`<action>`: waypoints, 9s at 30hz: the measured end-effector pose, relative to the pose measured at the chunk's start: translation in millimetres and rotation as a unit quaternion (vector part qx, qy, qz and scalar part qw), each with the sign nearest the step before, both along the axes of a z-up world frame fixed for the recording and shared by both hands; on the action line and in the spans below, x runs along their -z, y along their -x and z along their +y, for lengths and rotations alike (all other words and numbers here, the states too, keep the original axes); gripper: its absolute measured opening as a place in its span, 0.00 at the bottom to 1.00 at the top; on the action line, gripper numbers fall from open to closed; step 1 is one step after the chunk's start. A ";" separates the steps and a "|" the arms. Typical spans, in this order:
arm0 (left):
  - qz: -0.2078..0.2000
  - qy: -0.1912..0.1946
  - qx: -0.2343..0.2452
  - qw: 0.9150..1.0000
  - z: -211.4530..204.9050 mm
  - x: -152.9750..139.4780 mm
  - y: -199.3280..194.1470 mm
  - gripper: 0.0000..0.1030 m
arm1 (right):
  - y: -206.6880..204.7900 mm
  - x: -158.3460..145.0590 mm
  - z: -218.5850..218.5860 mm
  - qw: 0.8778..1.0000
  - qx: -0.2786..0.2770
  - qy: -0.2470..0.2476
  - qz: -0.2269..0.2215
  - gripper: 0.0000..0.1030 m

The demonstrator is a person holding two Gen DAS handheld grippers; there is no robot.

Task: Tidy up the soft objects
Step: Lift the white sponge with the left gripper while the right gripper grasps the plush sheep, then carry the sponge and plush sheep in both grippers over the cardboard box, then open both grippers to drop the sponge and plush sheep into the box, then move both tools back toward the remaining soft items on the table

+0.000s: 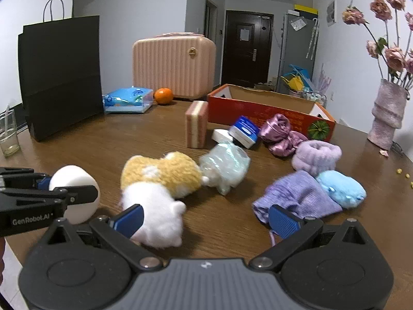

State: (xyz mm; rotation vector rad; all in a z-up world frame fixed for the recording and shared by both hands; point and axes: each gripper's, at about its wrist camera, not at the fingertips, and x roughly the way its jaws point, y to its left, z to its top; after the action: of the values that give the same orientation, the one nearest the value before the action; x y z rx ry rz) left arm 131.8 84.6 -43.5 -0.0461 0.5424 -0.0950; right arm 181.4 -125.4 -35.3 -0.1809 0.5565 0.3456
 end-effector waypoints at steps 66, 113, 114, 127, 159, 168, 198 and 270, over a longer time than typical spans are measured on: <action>-0.001 0.000 -0.063 0.998 57.0 10.3 -25.7 0.29 | -56.0 30.9 70.4 0.995 -0.071 0.010 0.066 0.48; -0.075 -0.023 -0.006 0.997 -43.1 -57.3 -73.3 0.29 | -74.9 -41.9 -24.6 0.998 -0.031 -0.038 -0.047 0.48; -0.076 -0.024 -0.004 0.997 -46.2 -58.8 -77.0 0.29 | -78.2 -42.5 -27.9 0.998 -0.029 -0.039 -0.049 0.48; -0.080 -0.027 0.006 0.996 -81.7 -68.0 -137.0 0.30 | -132.2 -46.9 -58.7 0.996 0.002 -0.054 -0.070 0.48; -0.119 -0.008 -0.010 0.993 -123.6 -85.6 -276.3 0.30 | -265.9 -74.0 -99.9 0.991 0.028 -0.053 -0.117 0.48; -0.117 -0.007 -0.016 0.993 -126.7 -86.5 -313.1 0.30 | -301.1 -77.3 -102.4 0.992 0.028 -0.053 -0.110 0.48; -0.067 -0.044 -0.070 0.994 -133.9 -56.3 -412.1 0.30 | -413.3 -46.6 -107.5 0.997 0.047 -0.047 -0.033 0.48; -0.086 -0.034 -0.111 0.990 -123.7 -74.3 -338.3 1.00 | -321.2 -60.2 -120.7 0.993 0.084 -0.038 -0.074 1.00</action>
State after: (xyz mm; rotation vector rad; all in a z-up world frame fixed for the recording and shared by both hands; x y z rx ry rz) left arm 470.0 -39.1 30.9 -0.0320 0.3654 0.1352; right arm 502.6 -246.1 24.9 -0.0859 0.4075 0.1881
